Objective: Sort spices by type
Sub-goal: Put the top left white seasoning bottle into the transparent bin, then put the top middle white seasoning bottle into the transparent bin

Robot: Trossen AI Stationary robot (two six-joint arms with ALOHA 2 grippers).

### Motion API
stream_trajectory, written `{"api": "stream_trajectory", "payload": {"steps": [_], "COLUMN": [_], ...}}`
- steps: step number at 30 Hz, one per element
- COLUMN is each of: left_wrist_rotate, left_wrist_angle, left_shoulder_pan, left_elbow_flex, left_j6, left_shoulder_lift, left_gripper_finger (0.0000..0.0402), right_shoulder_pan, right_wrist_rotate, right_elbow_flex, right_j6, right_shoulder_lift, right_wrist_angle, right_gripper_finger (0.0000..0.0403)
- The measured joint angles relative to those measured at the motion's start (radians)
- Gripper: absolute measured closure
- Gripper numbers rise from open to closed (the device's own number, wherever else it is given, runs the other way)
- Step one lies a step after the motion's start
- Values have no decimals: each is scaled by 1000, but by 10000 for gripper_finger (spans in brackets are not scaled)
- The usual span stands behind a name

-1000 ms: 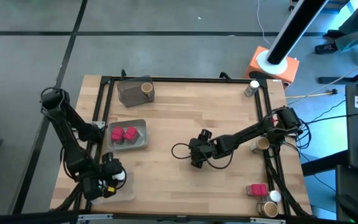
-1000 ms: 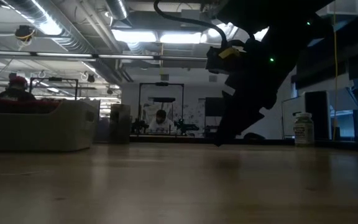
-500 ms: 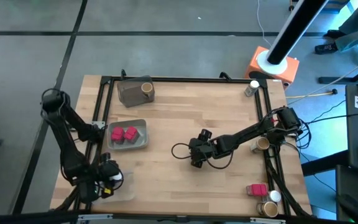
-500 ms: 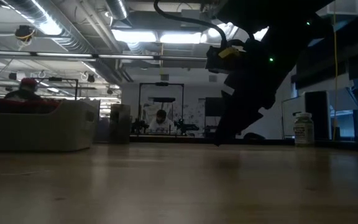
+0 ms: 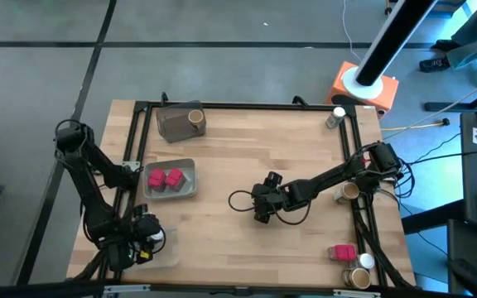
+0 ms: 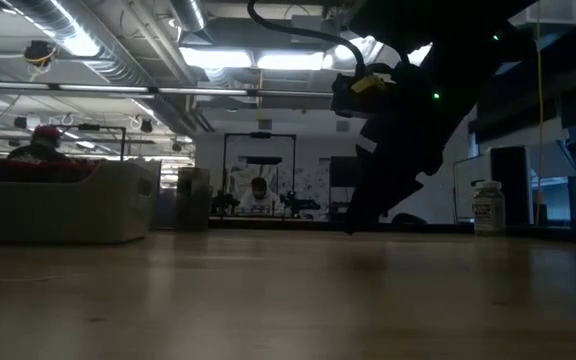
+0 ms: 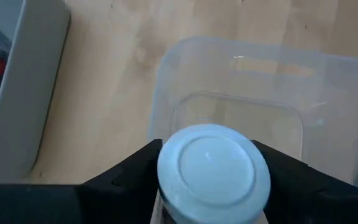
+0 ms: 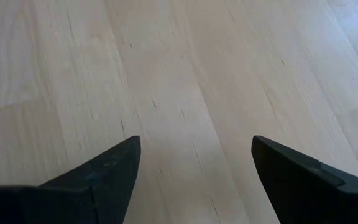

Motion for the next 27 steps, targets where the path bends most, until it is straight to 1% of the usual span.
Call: {"api": "stream_trajectory", "payload": {"steps": [6,9,14,18,22,27], "left_wrist_rotate": [16,15,11,8,5,-4], "left_wrist_angle": [-8,-21,-23,-9,21,75], "left_shoulder_pan": [0,0,0,0,0,18], "left_elbow_flex": [0,0,0,0,0,0], "left_j6": [-2,-1,-1,-19,-21,9], "left_shoulder_lift": [0,0,0,0,0,0], "left_gripper_finger": [176,195,240,253,241,197], "right_shoulder_pan": [0,0,0,0,0,0], "right_wrist_rotate": [0,1,2,2,2,3], "right_elbow_flex": [0,0,0,0,0,0], "right_j6": [0,-1,-1,-1,-4,-27], "right_shoulder_lift": [0,0,0,0,0,0], "right_wrist_angle": [0,0,0,3,15,37], "right_gripper_finger": [95,95,95,95,95,95]}}
